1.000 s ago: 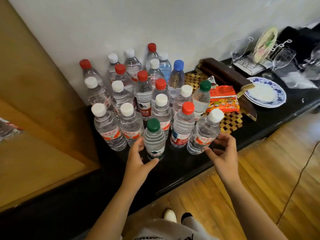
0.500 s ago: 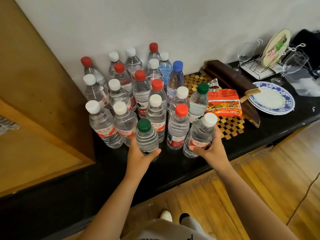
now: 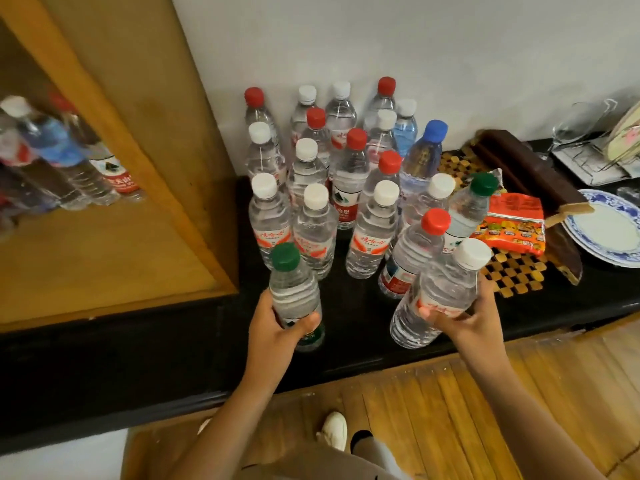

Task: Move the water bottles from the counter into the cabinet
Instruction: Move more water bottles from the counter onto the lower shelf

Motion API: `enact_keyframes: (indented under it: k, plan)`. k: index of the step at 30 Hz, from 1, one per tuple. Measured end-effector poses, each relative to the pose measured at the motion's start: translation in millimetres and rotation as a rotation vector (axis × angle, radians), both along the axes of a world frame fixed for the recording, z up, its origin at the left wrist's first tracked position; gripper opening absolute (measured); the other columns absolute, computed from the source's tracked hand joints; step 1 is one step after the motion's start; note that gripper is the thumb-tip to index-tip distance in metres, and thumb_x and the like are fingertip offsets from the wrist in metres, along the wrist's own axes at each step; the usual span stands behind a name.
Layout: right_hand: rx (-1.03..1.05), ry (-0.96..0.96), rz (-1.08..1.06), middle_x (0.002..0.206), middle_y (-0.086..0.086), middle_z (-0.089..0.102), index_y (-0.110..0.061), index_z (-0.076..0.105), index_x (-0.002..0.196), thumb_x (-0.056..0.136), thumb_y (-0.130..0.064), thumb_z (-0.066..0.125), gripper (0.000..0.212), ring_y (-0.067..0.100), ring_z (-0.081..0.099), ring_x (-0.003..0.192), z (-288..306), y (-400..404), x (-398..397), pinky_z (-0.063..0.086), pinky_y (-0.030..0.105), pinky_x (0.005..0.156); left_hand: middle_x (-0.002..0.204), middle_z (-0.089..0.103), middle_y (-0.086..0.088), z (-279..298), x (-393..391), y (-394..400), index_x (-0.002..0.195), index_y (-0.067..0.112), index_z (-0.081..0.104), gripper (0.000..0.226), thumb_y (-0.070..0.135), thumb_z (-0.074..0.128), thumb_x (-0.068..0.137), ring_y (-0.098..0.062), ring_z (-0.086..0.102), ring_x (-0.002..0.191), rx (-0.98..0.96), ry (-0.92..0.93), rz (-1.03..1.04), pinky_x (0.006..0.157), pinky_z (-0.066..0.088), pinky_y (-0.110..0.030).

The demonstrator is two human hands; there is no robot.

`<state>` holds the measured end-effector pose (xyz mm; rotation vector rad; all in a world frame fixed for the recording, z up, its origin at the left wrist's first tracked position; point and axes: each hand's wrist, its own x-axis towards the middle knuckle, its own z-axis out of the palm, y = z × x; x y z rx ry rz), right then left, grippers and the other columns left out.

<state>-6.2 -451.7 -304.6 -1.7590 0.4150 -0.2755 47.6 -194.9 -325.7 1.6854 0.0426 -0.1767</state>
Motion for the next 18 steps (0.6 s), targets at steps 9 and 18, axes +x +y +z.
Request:
enact_keyframes:
  k: [9,18]
  plan:
    - [0.050,0.035,0.215,0.121,0.001,0.061,-0.017,0.046,0.129,0.050,-0.026,0.082,0.088,0.019,0.058,0.114,25,120,11,0.050,0.045,0.095,0.096,0.067,0.011,8,-15,126,0.098,0.030,0.061,0.035,0.010,0.073,0.071,-0.002,0.063,0.093,-0.158,0.077,0.338,0.071,0.048,-0.019]
    - [0.033,-0.010,0.445,0.114,-0.023,0.060,-0.042,0.049,0.116,0.053,-0.020,0.088,0.077,-0.002,0.057,0.108,27,284,62,0.046,0.006,0.082,0.090,0.066,0.020,15,4,268,0.093,0.035,0.058,0.039,0.007,0.074,0.070,0.012,0.061,0.084,-0.146,0.064,0.521,0.066,0.046,-0.012]
